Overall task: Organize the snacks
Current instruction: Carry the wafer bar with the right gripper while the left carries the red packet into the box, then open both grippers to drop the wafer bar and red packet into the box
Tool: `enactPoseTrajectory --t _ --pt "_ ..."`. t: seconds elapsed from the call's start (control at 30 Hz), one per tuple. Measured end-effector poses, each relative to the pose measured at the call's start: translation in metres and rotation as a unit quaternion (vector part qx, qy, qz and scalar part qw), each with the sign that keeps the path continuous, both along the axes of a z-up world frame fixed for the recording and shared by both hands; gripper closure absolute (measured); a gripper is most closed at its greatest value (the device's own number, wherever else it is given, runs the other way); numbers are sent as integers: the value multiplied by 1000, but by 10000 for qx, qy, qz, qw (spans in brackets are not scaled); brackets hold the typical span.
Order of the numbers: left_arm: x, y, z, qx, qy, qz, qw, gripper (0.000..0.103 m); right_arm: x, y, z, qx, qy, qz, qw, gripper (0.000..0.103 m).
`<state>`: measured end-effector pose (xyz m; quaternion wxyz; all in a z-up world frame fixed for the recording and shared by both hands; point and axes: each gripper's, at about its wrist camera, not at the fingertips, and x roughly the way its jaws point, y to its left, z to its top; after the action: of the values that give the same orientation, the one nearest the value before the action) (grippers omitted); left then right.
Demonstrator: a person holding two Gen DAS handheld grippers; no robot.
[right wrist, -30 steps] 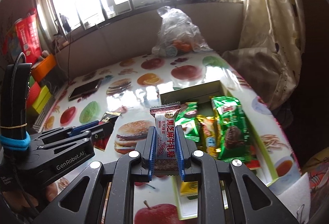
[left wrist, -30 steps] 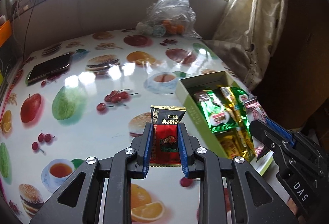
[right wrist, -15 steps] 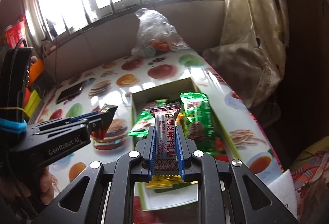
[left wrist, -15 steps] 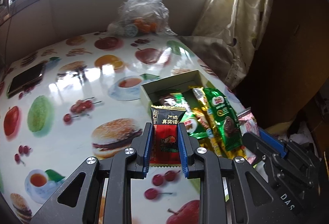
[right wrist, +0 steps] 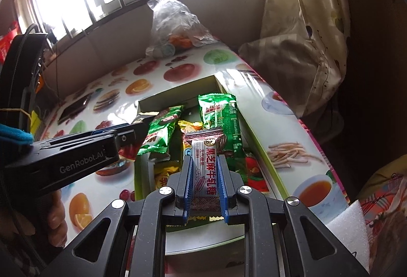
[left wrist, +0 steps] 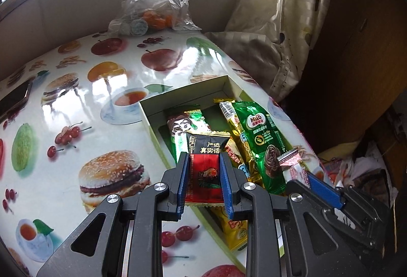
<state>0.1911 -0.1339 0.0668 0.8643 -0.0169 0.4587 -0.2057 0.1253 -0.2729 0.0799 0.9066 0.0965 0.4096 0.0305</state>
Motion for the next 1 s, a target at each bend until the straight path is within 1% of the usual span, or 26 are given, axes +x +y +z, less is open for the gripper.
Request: enactPoseTrajectory --t 0.33,0.57,0.83,1.0 --pt "9 -18 -9 43 101 -139 9998 78 6 5 -17 48 260 220 9994 85" --pt "12 -25 -15 102 155 -163 9997 78 9 2 -23 40 296 186 9994 85" --pt "12 -26 -17 86 158 -177 9997 78 11 3 -29 42 345 201 9992 85" --pt "12 -26 -17 144 149 -166 9996 77 11 3 -29 -7 336 188 9993 81"
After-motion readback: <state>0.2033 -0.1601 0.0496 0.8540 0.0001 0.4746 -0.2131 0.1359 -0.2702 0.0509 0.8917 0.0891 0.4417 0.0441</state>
